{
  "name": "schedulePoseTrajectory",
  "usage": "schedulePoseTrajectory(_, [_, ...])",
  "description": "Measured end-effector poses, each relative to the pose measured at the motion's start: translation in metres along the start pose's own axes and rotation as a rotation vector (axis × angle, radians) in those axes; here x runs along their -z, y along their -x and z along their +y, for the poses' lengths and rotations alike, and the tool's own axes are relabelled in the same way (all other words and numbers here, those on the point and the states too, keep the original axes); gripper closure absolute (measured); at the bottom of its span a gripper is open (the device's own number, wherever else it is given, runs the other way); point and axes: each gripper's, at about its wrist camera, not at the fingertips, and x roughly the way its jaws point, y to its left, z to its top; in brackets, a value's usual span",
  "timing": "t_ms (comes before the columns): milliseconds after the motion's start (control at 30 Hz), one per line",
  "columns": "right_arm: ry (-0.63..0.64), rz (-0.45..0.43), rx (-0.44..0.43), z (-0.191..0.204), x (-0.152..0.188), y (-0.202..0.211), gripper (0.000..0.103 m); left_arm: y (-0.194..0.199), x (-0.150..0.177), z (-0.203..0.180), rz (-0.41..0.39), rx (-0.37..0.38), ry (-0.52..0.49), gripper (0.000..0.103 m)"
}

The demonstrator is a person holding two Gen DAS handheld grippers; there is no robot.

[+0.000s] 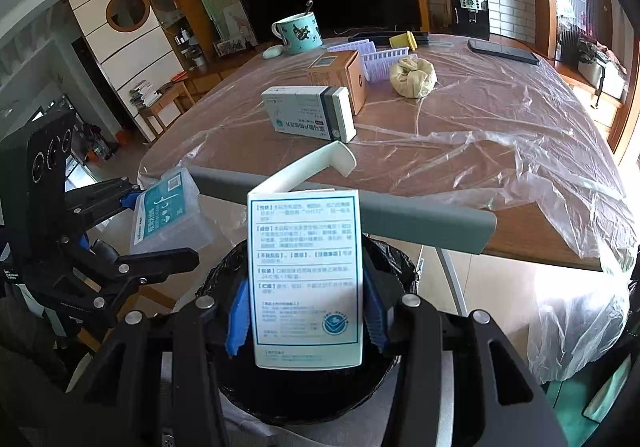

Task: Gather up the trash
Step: 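Carry the floss box with the left tool while the right tool carries the medicine box over the bin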

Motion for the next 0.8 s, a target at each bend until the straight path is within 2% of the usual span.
schedulePoseTrajectory(800, [-0.008, 0.105, 0.01, -0.005, 0.03, -0.03, 0.057, -0.032, 0.026, -0.006, 0.101, -0.019, -0.012, 0.021])
